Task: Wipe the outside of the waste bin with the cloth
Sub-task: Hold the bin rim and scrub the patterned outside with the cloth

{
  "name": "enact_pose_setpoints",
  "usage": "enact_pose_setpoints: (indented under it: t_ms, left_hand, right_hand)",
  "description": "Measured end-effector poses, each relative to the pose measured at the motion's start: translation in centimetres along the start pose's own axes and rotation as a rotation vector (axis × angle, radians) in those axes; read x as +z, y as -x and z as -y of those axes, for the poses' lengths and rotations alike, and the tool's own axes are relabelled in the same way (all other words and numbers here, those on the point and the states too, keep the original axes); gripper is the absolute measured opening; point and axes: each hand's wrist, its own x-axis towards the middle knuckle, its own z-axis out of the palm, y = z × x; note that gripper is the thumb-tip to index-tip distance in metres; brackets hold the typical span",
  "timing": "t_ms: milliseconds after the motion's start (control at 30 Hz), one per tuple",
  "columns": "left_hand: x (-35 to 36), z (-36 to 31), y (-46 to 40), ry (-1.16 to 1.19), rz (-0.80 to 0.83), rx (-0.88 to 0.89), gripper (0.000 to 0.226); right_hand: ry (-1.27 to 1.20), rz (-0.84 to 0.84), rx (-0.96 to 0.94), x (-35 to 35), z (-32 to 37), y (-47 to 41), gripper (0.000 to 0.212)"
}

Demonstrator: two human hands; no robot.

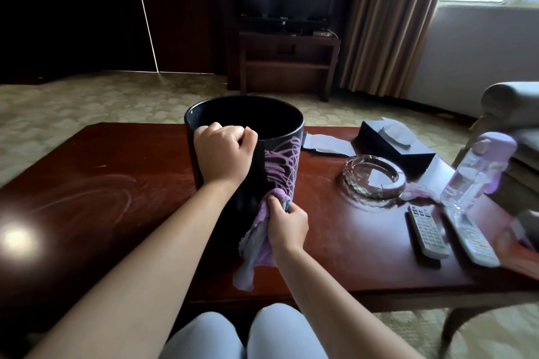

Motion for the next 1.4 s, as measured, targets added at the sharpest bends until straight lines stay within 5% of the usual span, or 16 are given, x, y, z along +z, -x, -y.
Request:
enact_pose_setpoints:
  t_ms: [1167,1400]
  left_hand:
    - [-1.2,0.0,-0.4,0.253,0.071,-0.148,0.055]
    - [-1.3,0.1,-0.5,0.244,0.076,-0.163,0.054]
  right_hand:
    - [-0.107,-0.042,-0.156,0.2,6.8,0.8,0.032]
    - [0.021,-0.003,-0.138,0.1,4.2,1.7,0.036]
